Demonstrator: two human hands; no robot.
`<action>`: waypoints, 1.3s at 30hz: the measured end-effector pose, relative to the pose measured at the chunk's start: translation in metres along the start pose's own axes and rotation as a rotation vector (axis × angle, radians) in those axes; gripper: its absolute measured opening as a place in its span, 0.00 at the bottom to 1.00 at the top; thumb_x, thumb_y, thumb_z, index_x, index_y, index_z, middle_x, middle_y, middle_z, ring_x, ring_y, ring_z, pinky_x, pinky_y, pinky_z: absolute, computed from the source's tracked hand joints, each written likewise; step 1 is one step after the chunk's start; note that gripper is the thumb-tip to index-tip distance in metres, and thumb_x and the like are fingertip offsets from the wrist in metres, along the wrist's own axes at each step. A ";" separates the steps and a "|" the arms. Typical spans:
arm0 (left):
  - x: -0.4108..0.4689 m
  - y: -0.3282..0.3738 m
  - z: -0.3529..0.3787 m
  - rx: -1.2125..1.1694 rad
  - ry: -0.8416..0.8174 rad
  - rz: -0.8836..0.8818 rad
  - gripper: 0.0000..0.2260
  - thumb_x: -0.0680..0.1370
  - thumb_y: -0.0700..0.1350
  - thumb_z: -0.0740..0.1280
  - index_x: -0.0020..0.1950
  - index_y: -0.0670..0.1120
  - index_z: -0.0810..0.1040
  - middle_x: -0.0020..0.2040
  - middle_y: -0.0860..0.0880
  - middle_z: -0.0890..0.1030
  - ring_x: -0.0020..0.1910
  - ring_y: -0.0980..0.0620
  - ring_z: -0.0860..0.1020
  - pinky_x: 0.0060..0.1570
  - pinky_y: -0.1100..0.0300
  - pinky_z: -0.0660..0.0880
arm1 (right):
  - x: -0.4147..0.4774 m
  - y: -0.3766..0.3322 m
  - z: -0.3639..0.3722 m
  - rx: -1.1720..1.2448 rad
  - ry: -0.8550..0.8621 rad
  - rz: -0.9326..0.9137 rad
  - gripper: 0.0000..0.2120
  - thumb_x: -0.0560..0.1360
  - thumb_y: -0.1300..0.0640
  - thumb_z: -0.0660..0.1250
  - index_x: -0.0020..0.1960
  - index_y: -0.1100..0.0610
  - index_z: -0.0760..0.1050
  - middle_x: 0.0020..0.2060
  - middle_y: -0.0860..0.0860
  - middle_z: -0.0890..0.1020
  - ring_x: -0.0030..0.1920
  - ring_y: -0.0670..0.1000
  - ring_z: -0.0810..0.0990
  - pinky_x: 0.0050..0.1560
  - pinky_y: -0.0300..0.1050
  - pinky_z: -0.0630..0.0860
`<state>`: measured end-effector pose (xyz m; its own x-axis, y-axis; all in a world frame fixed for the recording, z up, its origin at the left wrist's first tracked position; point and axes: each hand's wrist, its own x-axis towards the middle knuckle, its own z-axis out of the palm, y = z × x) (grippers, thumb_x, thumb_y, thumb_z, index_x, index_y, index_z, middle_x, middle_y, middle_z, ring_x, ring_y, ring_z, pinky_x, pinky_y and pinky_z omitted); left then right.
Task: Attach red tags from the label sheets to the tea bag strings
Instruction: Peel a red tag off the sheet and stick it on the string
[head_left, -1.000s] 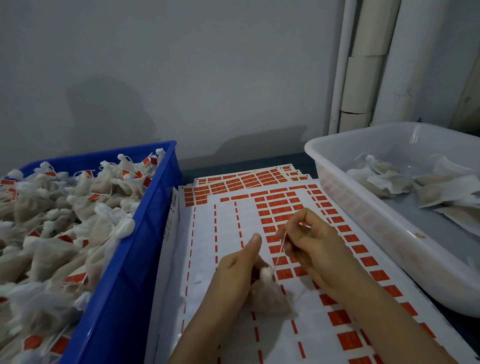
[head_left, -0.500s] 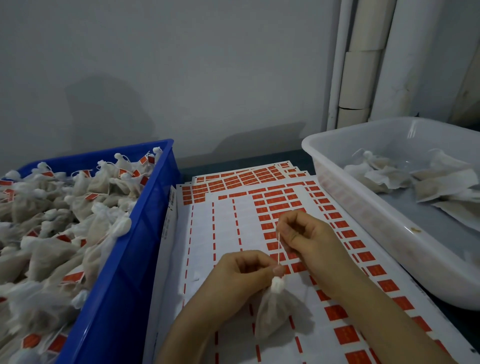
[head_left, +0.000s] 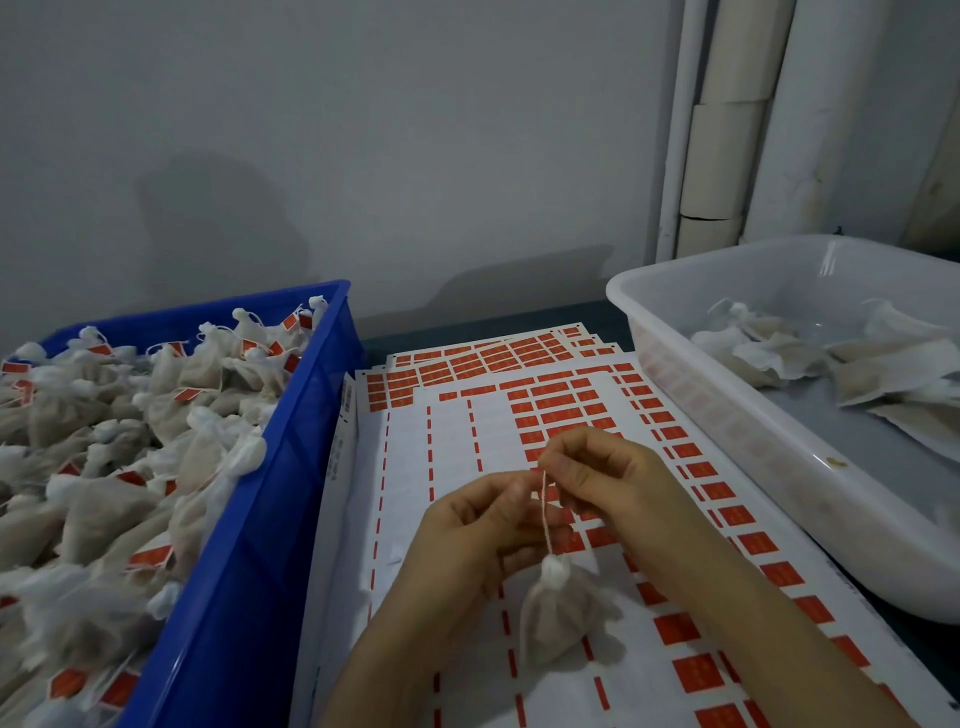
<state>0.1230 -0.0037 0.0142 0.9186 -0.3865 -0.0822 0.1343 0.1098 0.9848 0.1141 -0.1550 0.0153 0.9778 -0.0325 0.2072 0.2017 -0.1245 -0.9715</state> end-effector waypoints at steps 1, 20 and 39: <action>0.000 0.000 0.000 -0.008 0.001 -0.008 0.10 0.69 0.51 0.66 0.43 0.52 0.85 0.38 0.47 0.85 0.36 0.50 0.84 0.36 0.63 0.78 | 0.000 0.000 0.000 -0.010 0.005 -0.002 0.03 0.74 0.54 0.65 0.42 0.50 0.77 0.39 0.46 0.82 0.44 0.49 0.81 0.47 0.38 0.79; 0.006 -0.007 -0.008 0.021 0.261 -0.172 0.08 0.75 0.49 0.68 0.45 0.45 0.82 0.35 0.46 0.83 0.29 0.50 0.81 0.31 0.60 0.77 | -0.002 0.013 -0.007 -0.872 -0.001 0.202 0.14 0.76 0.49 0.62 0.61 0.48 0.76 0.60 0.44 0.77 0.53 0.41 0.78 0.51 0.28 0.67; 0.004 -0.001 -0.011 0.091 0.230 -0.172 0.09 0.76 0.50 0.67 0.48 0.45 0.81 0.35 0.48 0.83 0.29 0.50 0.81 0.35 0.58 0.79 | -0.041 0.034 0.002 -0.874 -0.013 0.110 0.22 0.72 0.42 0.64 0.65 0.43 0.71 0.66 0.37 0.69 0.68 0.38 0.62 0.70 0.39 0.56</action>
<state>0.1305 0.0050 0.0110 0.9467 -0.1734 -0.2716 0.2713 -0.0256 0.9621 0.0806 -0.1559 -0.0265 0.9907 -0.0789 0.1110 -0.0051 -0.8359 -0.5488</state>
